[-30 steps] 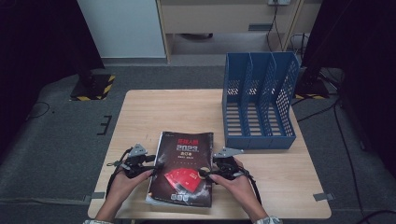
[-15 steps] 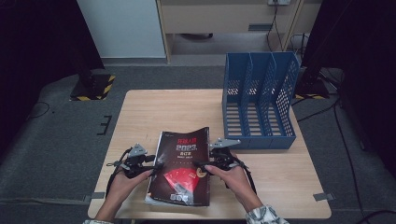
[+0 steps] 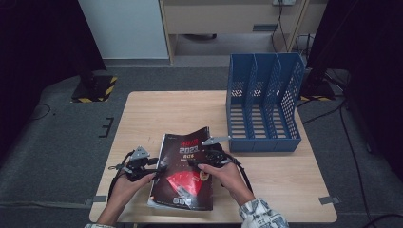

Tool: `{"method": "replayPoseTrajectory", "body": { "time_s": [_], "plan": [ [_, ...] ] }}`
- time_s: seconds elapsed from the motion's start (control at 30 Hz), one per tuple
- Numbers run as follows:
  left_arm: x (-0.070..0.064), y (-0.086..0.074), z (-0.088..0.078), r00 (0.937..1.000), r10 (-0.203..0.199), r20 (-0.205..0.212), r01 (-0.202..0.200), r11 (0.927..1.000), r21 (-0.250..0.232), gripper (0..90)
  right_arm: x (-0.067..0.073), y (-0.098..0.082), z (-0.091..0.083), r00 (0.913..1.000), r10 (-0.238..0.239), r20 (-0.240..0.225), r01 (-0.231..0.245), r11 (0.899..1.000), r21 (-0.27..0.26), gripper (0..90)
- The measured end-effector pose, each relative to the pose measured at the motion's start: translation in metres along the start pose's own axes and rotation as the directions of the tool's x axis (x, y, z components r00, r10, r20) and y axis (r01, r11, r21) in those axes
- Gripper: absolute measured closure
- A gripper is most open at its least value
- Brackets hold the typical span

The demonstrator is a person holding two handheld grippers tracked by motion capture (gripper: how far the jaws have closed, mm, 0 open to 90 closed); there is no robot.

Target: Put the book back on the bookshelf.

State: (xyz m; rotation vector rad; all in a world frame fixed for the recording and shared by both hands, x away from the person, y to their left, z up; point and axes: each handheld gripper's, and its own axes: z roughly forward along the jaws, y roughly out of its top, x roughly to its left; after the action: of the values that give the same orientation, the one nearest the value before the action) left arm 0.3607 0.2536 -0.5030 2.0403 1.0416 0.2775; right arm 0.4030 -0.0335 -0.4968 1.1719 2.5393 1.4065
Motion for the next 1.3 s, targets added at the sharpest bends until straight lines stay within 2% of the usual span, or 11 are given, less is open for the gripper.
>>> {"method": "replayPoseTrajectory", "body": {
  "time_s": [0.1, 0.27, 0.33, 0.47, 0.63, 0.8, 0.97, 1.3],
  "plan": [
    [0.000, 0.000, 0.000, 1.0000, -0.005, 0.002, 0.005, 1.0000, -0.001, 41.5, 0.001, 0.000, 0.003, 0.9997, -0.008, 0.022, 0.008, 1.000, 0.019, 42.3],
    [0.000, 0.000, 0.000, 1.0000, -0.004, 0.003, 0.004, 1.0000, -0.001, 41.5, -0.001, 0.000, 0.003, 0.9973, 0.008, 0.074, -0.010, 1.000, 0.028, 64.1],
    [0.000, 0.000, 0.000, 1.0000, -0.003, 0.005, 0.003, 1.0000, -0.001, 41.4, -0.002, 0.001, 0.002, 0.9971, 0.023, 0.072, -0.025, 1.000, 0.017, 70.8],
    [0.001, 0.000, 0.000, 0.9998, -0.013, 0.011, 0.013, 0.9999, -0.011, 41.4, 0.001, 0.008, -0.003, 0.9971, -0.007, 0.076, 0.008, 1.000, -0.010, 78.6],
    [0.003, 0.000, -0.001, 0.9997, -0.021, 0.008, 0.021, 0.9992, -0.034, 33.3, 0.008, 0.020, -0.008, 0.9955, -0.058, 0.075, 0.061, 0.998, -0.032, 81.9],
    [0.006, 0.002, -0.004, 0.9976, -0.061, 0.033, 0.064, 0.9940, -0.089, 24.7, 0.015, 0.030, -0.014, 0.9897, -0.120, 0.078, 0.126, 0.989, -0.072, 83.2],
    [0.006, 0.004, -0.004, 0.9977, -0.053, 0.043, 0.058, 0.9918, -0.114, 17.2, 0.021, 0.039, -0.020, 0.9806, -0.171, 0.095, 0.181, 0.979, -0.097, 84.0],
    [0.005, 0.008, 0.001, 0.9978, -0.032, 0.057, 0.040, 0.9902, -0.134, 11.5, 0.027, 0.051, -0.029, 0.9712, -0.211, 0.112, 0.226, 0.963, -0.148, 85.2]
  ]
}}
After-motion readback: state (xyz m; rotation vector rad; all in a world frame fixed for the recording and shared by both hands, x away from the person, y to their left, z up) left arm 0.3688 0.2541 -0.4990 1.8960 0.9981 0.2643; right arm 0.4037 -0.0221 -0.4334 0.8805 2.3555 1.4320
